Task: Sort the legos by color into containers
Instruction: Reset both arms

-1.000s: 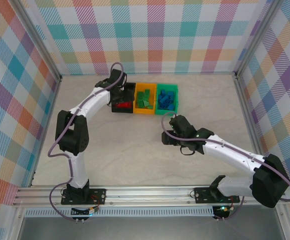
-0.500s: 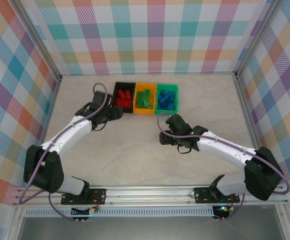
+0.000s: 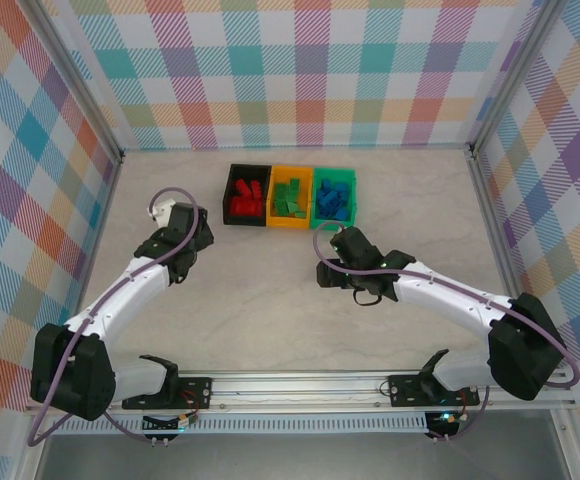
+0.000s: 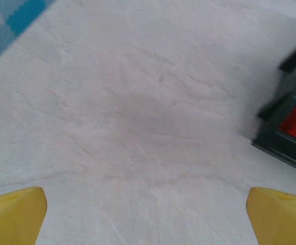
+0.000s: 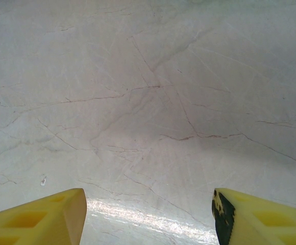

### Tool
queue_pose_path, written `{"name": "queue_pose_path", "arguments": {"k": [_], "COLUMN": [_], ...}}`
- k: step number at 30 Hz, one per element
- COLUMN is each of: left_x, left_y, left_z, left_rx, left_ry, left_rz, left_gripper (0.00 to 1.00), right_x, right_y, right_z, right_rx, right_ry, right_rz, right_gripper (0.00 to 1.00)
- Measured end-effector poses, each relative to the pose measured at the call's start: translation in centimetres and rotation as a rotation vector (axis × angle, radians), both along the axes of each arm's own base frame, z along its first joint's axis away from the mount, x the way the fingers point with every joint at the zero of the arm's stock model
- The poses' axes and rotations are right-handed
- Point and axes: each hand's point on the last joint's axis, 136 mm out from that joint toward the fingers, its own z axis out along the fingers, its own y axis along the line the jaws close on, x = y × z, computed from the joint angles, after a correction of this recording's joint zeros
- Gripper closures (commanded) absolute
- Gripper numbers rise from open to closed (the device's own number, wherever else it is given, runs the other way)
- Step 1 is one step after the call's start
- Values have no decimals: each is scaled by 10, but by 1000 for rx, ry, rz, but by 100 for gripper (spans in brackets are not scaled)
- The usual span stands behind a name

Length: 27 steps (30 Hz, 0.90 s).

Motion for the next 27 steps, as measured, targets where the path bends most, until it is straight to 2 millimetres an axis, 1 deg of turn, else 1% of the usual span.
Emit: {"name": "queue_pose_path", "arguments": {"k": [2, 5, 8, 13, 16, 21, 24, 27], "left_x": [-1, -3, -5, -9, -13, -17, -17, -18], "left_y": [9, 19, 23, 26, 31, 38, 41, 47], "left_z": [-1, -10, -22, -32, -31, -19, -21, -25], "left_rx": [28, 59, 80, 105, 114, 136, 171, 218], "left_ry": [-17, -37, -49, -94, -136, -253, -282, -291], "left_rz": [39, 72, 61, 48, 57, 67, 60, 65], "left_gripper": [0, 0, 0, 0, 0, 0, 0, 0], "right_x": [0, 0, -1, -6, -6, -10, -10, -8], "right_y": [0, 0, -1, -7, -9, -19, -23, -26], "right_z": [0, 1, 2, 5, 9, 8, 9, 18], "right_rx": [0, 1, 6, 8, 6, -5, -10, -8], "right_ry": [0, -2, -7, -20, -38, -61, -74, -107], "right_rz": [0, 0, 0, 4, 9, -4, -13, -18], "right_gripper": [33, 33, 33, 33, 31, 31, 31, 31]}}
